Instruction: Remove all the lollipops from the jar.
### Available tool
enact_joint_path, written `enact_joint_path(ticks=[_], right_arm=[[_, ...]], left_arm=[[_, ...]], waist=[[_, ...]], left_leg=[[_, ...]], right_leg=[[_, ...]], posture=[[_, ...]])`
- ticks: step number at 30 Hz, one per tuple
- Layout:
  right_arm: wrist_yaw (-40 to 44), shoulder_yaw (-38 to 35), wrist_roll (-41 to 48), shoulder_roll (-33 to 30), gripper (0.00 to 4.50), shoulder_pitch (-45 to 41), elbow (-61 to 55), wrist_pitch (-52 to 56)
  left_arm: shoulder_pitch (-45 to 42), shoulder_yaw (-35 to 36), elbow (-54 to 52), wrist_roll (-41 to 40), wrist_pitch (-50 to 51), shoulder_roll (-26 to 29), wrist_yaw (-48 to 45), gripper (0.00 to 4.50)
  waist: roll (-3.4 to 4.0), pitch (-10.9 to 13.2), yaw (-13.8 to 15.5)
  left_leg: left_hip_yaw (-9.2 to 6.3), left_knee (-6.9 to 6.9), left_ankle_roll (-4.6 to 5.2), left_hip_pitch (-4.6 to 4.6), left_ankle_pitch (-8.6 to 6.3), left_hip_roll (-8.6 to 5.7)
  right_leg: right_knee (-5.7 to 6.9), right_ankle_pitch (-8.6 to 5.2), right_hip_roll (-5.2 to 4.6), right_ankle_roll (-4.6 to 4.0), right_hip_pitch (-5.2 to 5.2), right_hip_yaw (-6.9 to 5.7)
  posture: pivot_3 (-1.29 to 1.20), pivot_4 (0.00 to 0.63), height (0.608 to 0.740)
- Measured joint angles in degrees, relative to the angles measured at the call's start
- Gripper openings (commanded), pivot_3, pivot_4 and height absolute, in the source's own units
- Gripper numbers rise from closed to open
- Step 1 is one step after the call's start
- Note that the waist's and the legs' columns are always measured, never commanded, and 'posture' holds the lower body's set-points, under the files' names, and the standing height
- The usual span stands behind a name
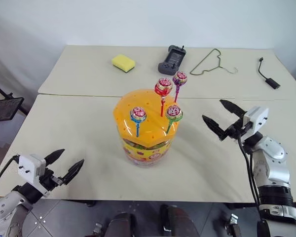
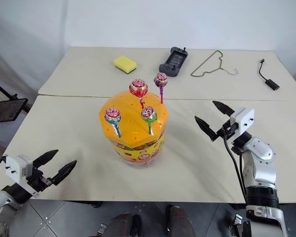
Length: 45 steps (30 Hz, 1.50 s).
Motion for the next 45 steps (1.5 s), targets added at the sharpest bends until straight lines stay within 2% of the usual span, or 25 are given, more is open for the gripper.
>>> enact_joint_path(ticks=[4,6,8,10,12,15,19,23,27,33,36,39,41,45], right_arm=[[3.48,-0.34,2.22,-3.04,4.49,0.65,-0.22,3.36],[5.67,-2.02,6.90,-3.83,4.49,2.83,-3.46,7.31],[6.12,-4.29,11.15,-3.97,4.49,5.18,-7.90,10.03],[5.79,-7.47,16.20,-4.09,4.49,10.01,-14.74,13.10],[5.38,-9.71,19.80,-4.12,4.49,14.73,-21.47,15.19],[5.51,-11.50,23.74,-4.00,4.49,20.97,-31.29,16.78],[6.35,-12.03,27.26,-3.97,4.49,24.82,-41.03,17.13],[9.16,-10.92,29.29,-3.83,4.49,28.62,-49.40,16.95],[9.09,-10.35,29.60,-2.22,4.49,29.18,-52.22,15.54],[2.80,-13.21,32.85,-0.93,4.49,29.49,-53.24,15.02],[8.02,-11.73,31.71,-1.06,4.49,31.78,-54.73,13.14],[8.76,-10.47,31.75,-1.02,4.49,31.23,-55.33,12.99],[8.16,-9.78,31.56,-0.78,4.49,30.57,-55.97,12.49],[8.59,-9.06,29.02,-0.15,4.49,30.91,-55.66,10.61]], left_arm=[[-0.94,1.52,1.30,-1.99,-0.20,1.66,-2.79,4.38],[-3.53,2.69,5.82,-3.99,-0.49,4.50,-6.62,4.38],[-7.10,4.46,10.27,-7.39,0.77,8.01,-11.03,4.38],[-12.05,4.97,15.10,-11.53,4.50,14.04,-17.18,4.38],[-16.61,5.71,19.99,-12.23,5.35,18.82,-21.04,4.38],[-25.35,3.71,27.02,-11.66,5.08,22.47,-25.67,4.38],[-33.08,-0.90,32.22,-12.37,11.11,25.58,-32.72,4.38],[-38.71,-5.72,34.07,-12.52,15.49,26.56,-39.54,4.38],[-43.96,-7.74,33.69,-13.61,19.64,26.56,-42.51,4.38],[-47.00,-8.61,19.89,-22.64,29.63,26.01,-42.89,4.38],[-51.57,-9.99,16.38,-26.73,33.88,24.59,-42.00,4.38],[-55.52,-12.51,12.49,-29.00,35.84,22.30,-41.20,4.38],[-56.81,-14.02,10.92,-28.87,35.71,21.29,-40.61,4.38],[-56.44,-18.85,8.20,-23.29,30.85,19.86,-40.23,4.38]], waist=[[0.00,0.00,-0.52],[0.00,0.00,-0.55],[0.00,0.00,-0.57],[-0.01,0.00,0.00],[0.03,-0.01,0.07],[0.08,-0.03,0.25],[0.04,-0.04,-0.24],[0.04,-0.04,-0.30],[-0.04,-0.04,-0.48],[-0.05,-0.03,-0.47],[-0.06,-0.03,-0.09],[-0.06,-0.03,0.05],[-0.06,-0.03,0.04],[-0.06,-0.03,0.61]], left_leg=[[0.02,0.06,-0.01,0.09,0.08,0.00],[-0.06,0.06,-0.09,0.10,0.12,0.03],[-0.12,0.05,-0.15,0.08,0.13,0.07],[-0.27,0.05,-0.24,0.04,0.13,0.10],[-0.25,0.03,-0.27,0.06,0.09,0.13],[-0.18,0.01,-0.25,0.06,0.09,0.12],[-0.13,0.02,-0.25,0.10,0.10,0.13],[-0.16,0.01,-0.31,0.09,0.08,0.17],[-0.14,0.06,-0.30,0.07,0.10,0.16],[-0.20,0.09,-0.39,0.08,0.12,0.17],[-0.19,0.16,-0.42,0.10,0.15,0.19],[-0.16,0.33,-0.33,0.23,0.15,0.16],[-0.17,0.33,-0.33,0.31,0.15,0.16],[-0.16,0.32,-0.42,0.29,0.19,0.15]], right_leg=[[0.02,-0.01,-0.01,-0.02,0.09,0.01],[0.12,-0.08,0.01,-0.14,0.07,-0.06],[0.20,-0.13,0.01,-0.23,0.04,-0.15],[0.25,-0.16,0.02,-0.28,0.04,-0.34],[0.25,-0.16,0.03,-0.28,0.04,-0.35],[0.20,-0.16,0.02,-0.28,0.05,-0.34],[0.23,-0.15,0.03,-0.27,0.06,-0.35],[0.29,-0.15,0.10,-0.27,0.02,-0.41],[0.29,-0.15,0.11,-0.27,0.05,-0.40],[0.34,-0.15,0.12,-0.26,0.04,-0.37],[0.36,-0.15,0.23,-0.27,0.10,-0.38],[0.34,-0.15,0.23,-0.26,0.35,-0.35],[0.35,-0.16,0.24,-0.26,0.43,-0.33],[0.33,-0.16,0.30,-0.26,0.42,-0.34]], posture=[[0.00,0.150,0.740],[0.00,0.150,0.740],[0.00,0.150,0.740],[0.00,0.150,0.740],[0.00,0.150,0.740],[0.00,0.150,0.740],[0.00,0.150,0.740],[0.00,0.150,0.740],[0.00,0.150,0.740],[0.00,0.150,0.740],[0.00,0.150,0.740],[0.00,0.150,0.740],[0.00,0.150,0.740],[0.00,0.150,0.740]])
